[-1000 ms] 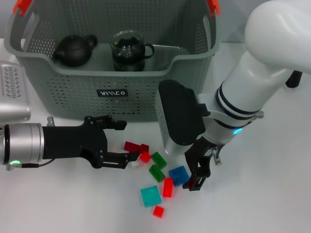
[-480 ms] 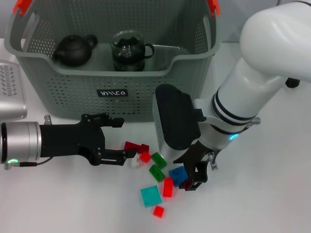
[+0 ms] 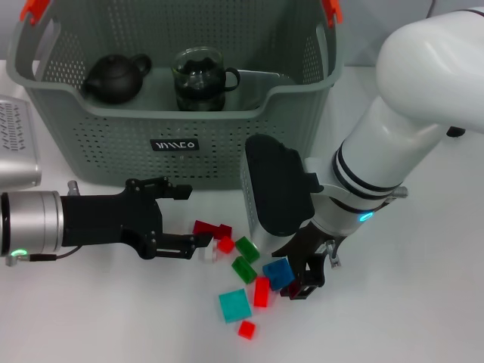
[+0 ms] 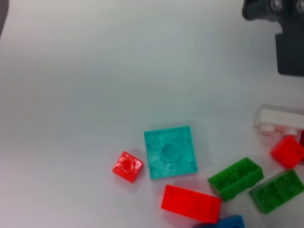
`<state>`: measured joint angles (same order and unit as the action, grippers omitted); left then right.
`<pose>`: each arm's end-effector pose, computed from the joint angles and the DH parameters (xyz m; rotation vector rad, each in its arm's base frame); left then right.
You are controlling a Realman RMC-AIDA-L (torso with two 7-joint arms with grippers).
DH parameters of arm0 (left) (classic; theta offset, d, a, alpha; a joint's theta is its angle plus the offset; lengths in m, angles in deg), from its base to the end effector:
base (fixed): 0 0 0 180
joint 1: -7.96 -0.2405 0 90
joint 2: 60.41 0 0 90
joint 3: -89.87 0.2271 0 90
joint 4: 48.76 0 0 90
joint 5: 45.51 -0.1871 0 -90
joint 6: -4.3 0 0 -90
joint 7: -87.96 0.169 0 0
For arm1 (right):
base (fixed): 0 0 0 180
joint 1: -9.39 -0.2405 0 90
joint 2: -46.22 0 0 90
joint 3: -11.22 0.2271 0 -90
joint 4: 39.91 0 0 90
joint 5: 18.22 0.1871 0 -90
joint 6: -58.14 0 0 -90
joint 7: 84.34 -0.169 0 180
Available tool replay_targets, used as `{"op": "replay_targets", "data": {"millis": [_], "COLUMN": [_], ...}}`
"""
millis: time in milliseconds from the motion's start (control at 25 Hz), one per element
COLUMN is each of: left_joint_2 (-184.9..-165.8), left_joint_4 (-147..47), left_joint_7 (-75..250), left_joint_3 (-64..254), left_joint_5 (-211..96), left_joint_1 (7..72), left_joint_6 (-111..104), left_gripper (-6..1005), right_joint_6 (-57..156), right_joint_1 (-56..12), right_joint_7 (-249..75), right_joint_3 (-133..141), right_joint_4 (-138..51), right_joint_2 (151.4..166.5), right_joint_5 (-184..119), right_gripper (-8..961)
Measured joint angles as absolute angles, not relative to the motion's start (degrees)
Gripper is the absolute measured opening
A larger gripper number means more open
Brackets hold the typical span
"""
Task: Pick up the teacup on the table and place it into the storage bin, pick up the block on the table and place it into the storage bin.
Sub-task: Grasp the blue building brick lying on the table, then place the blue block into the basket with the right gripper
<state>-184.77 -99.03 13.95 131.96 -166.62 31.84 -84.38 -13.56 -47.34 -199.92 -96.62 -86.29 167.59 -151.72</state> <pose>-0.2309 0.2864 -0.0187 -2.7618 -0.4317 -0.4814 0.1333 0.3077 -0.1257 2.9790 0.2612 0.8169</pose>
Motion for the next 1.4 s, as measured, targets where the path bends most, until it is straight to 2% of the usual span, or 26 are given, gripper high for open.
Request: {"op": "replay_targets", "data": {"millis": [320, 520, 1080, 1400], "left_joint_2": [-184.77, -184.77, -184.67, -184.53], "left_joint_4": [-99.03, -99.04, -99.47, -99.62], "left_joint_7": [13.95, 13.95, 13.95, 14.44], "left_joint_3": [131.81, 131.09, 130.49, 129.07], "left_joint_5": [-166.62, -166.67, -167.12, -167.50], "left_joint_1": [31.70, 31.78, 31.53, 31.06], "left_joint_6": [-84.30, -84.29, -84.89, -85.07], "left_gripper": [875, 875, 875, 875], "right_joint_6": [-13.11, -12.94, -20.37, -36.34], "right_joint_1": [-47.50, -48.03, -45.50, -40.93], "right_joint_7": [-200.15, -200.54, -202.15, -204.83], "right_joint_3": [-96.63, -96.59, -89.02, -73.45], "right_joint_4": [-85.73, -84.62, -91.35, -113.16], "right_joint_2": [167.54, 167.50, 166.48, 166.40], "right_joint_5": [-150.76, -150.63, -151.46, -154.11], "right_gripper": [614, 424, 424, 423]}}
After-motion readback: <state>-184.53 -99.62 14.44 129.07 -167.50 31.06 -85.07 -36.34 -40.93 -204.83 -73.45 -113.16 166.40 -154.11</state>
